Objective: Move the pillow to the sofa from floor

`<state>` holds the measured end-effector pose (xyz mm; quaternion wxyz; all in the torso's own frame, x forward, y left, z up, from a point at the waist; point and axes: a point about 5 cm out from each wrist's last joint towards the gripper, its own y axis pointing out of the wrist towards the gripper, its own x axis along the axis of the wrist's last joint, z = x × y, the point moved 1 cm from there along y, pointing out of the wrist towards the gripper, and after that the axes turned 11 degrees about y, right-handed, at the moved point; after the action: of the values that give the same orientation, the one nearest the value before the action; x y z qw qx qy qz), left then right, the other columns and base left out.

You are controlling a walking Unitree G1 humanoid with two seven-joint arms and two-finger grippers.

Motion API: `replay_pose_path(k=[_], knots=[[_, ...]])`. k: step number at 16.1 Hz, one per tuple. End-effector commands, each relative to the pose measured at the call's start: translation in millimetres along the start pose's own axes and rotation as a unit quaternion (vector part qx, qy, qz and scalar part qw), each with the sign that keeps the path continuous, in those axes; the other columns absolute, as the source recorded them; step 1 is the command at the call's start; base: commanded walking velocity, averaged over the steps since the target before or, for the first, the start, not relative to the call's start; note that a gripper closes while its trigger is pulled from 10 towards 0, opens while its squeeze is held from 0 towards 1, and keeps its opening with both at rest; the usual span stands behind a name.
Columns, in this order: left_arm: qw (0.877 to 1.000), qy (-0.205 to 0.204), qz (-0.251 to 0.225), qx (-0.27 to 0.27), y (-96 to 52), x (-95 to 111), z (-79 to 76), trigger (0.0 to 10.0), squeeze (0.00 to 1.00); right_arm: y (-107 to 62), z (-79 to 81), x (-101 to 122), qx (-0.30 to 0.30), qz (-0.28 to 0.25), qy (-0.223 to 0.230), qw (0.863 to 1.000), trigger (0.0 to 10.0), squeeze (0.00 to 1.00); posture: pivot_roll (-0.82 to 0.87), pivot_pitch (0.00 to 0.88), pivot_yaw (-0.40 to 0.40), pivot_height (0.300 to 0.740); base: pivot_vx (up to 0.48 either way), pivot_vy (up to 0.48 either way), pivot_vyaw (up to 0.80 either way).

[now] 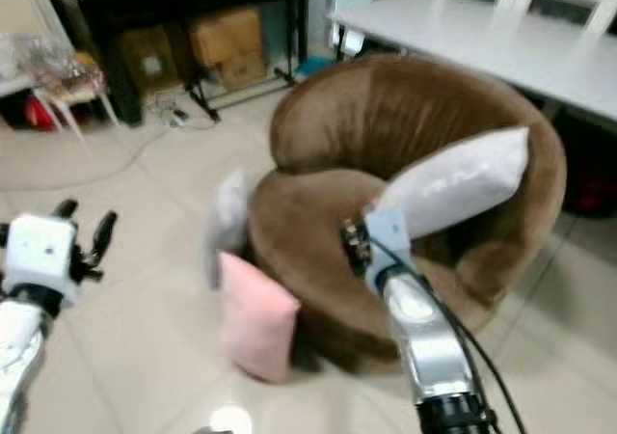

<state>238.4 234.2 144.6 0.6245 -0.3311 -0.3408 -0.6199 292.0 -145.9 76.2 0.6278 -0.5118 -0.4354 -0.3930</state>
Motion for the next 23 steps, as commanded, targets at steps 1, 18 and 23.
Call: replay_pose_path(k=[1,18,23], knots=[[1.0,0.001,0.013,0.008,0.2,-7,10.3,10.0,0.0,1.7,6.1,7,0.011,-0.017,-0.004,1.0,10.0,0.0,0.04,0.0,0.038,0.74,0.0,0.48,0.0],[0.998,-0.059,0.002,0.003,3.1,-2,-9.6,10.0,0.0,0.4,10.7,10,0.004,-0.034,0.007,0.999,10.0,1.0,0.04,0.0,-0.016,0.74,0.0,0.367,-0.47],[0.997,-0.074,-0.006,-0.013,1.6,3,-15.9,10.0,0.0,0.6,6.2,14,0.011,-0.034,0.049,0.998,10.0,1.0,0.05,0.0,-0.042,0.74,0.065,0.0,0.0]])
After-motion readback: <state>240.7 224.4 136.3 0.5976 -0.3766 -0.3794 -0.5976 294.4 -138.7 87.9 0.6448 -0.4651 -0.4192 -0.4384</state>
